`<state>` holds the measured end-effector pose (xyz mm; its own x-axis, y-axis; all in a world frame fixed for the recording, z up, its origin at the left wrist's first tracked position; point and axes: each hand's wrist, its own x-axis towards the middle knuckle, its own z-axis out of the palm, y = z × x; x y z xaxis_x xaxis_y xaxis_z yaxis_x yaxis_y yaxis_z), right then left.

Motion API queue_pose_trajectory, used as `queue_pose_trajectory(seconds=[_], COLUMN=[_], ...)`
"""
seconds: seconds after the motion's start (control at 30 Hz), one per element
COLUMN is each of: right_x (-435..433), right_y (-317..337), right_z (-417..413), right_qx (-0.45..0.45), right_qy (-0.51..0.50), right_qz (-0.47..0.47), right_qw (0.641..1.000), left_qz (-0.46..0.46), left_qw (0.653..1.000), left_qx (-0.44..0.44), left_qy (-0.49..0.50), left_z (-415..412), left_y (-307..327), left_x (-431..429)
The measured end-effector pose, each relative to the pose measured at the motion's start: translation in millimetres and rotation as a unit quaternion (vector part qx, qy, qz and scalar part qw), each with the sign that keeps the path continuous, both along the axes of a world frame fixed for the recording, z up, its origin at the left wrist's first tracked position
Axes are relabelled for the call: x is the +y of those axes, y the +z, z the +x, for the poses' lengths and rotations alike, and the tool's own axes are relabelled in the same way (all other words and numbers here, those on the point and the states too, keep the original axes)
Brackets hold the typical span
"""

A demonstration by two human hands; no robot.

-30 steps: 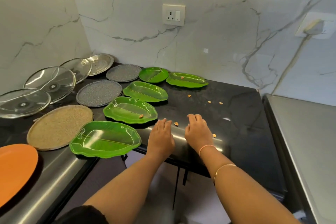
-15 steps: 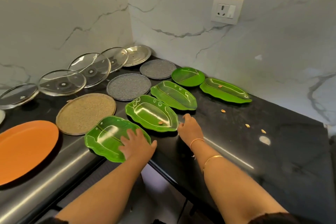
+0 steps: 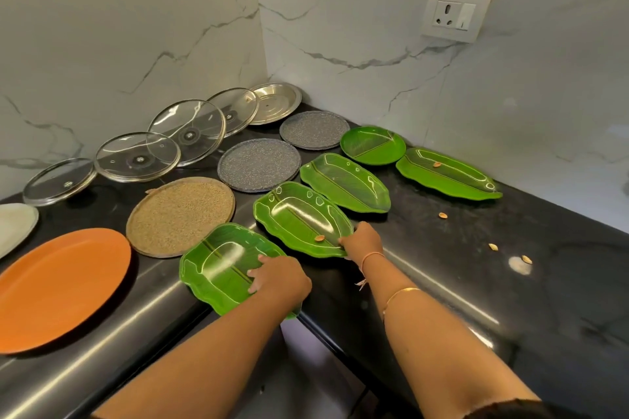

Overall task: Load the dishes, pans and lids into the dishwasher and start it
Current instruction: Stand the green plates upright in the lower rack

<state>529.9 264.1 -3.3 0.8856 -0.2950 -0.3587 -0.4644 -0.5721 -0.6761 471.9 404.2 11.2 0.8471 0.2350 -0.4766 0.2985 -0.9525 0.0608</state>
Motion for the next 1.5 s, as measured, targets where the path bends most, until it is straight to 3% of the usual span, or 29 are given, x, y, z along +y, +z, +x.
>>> queue_pose_trajectory(seconds=[0.2, 0.43, 0.77, 0.97, 1.27, 1.5], right_x=[-16, -26, -45, -44, -64, -96], right_y=[-8, 31, 54, 55, 52, 60], right_z=[-8, -55, -129, -169, -248, -326], right_qx=[-0.044, -0.137, -0.231, -0.271, -0.289, -0.336], right_qy=[-0.103, -0.137, -0.251, -0.293, -0.486, -0.562], right_qz=[0.131, 0.116, 0.004, -0.090, -0.039, 0.003], right_qw=[0.985, 0.974, 0.940, 0.913, 0.824, 0.756], left_qz=[-0.009, -0.026, -0.154, -0.233, -0.390, -0.479], left_qw=[0.987, 0.966, 0.923, 0.871, 0.792, 0.744], left_qx=[-0.123, -0.196, -0.289, -0.361, -0.383, -0.367], left_qy=[-0.099, -0.166, -0.200, -0.239, -0.273, -0.287], left_z=[-2, -6, -37, -70, -125, -190], left_y=[30, 63, 95, 93, 90, 84], left_x=[-1, -6, -6, -12, -48, -102])
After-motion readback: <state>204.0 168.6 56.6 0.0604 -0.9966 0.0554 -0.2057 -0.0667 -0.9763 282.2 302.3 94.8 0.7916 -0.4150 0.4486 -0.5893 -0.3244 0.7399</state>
